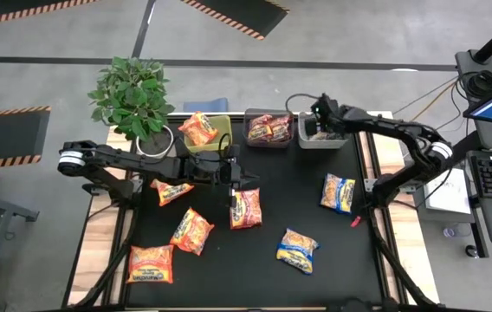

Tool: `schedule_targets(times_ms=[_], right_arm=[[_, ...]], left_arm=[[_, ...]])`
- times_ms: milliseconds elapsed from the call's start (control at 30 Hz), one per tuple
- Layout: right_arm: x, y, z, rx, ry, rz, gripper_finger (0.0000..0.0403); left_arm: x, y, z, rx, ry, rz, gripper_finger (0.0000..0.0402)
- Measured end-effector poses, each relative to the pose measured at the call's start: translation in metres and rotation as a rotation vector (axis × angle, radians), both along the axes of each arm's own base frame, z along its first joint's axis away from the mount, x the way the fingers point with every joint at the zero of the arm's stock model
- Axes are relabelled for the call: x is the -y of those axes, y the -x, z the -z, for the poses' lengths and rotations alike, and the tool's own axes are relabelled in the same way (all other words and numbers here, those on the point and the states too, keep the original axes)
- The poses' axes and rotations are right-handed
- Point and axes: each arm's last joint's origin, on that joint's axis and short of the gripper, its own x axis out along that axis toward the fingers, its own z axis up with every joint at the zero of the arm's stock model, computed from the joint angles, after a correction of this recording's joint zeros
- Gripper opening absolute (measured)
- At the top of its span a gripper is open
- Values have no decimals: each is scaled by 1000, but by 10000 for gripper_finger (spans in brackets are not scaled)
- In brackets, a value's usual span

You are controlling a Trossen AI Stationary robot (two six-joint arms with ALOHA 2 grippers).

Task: Sort Maruchan noodles
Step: Put the middle blue noodle pack into the white bin

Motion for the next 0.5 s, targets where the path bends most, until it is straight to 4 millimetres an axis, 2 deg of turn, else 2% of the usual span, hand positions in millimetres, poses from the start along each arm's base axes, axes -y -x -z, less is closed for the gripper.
schedule_targets(times_ms=[133,267,500], right_arm=[[17,4,-6,-41,-101,28,9],[29,-2,-7,-108,-160,5,9],[46,-17,16,-178,-233,-12,9]], left_arm=[[0,0,0,-1,-8,2,0],[0,0,0,-1,-9,3,0],[0,0,1,-13,-10,3,0]])
